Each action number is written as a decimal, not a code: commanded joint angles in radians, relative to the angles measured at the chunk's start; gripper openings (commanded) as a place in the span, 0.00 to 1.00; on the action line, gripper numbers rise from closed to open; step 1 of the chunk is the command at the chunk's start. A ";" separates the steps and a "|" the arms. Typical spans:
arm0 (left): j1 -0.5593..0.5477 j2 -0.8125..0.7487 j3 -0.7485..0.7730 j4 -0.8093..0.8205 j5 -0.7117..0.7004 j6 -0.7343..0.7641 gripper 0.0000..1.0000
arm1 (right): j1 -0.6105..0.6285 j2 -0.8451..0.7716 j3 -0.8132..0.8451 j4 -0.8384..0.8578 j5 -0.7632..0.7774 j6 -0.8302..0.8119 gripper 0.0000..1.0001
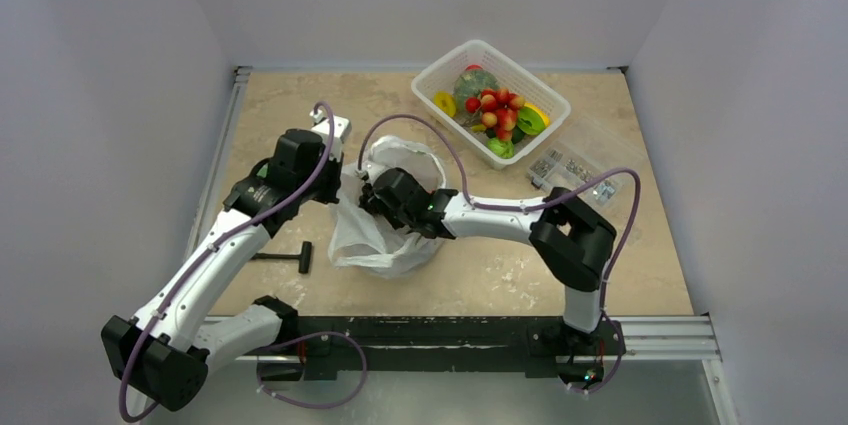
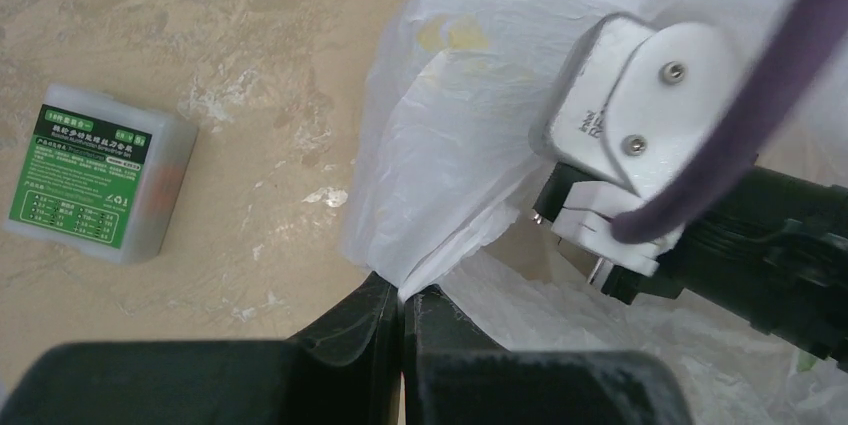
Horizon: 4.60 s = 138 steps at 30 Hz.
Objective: Take the fake fruits out of the plastic bag
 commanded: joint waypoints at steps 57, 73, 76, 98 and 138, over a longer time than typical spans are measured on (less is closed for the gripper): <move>-0.199 -0.265 -0.515 0.163 0.430 -0.876 0.30 | 0.001 -0.492 -0.260 -0.006 -0.280 0.145 0.46; -0.365 -0.265 -0.674 0.283 0.114 -1.013 0.15 | 0.001 -0.415 -0.337 -0.091 -0.068 0.203 0.37; -0.366 -0.336 -0.622 0.221 0.137 -0.969 0.21 | 0.003 -0.414 -0.370 -0.057 -0.143 0.231 0.35; -0.363 -0.263 0.085 -0.401 -0.279 -0.396 0.98 | 0.000 -0.400 -0.204 0.038 0.206 0.227 0.56; -0.136 0.071 0.026 -0.054 0.108 -0.065 0.08 | -0.012 -0.492 -0.307 0.023 0.123 0.298 0.66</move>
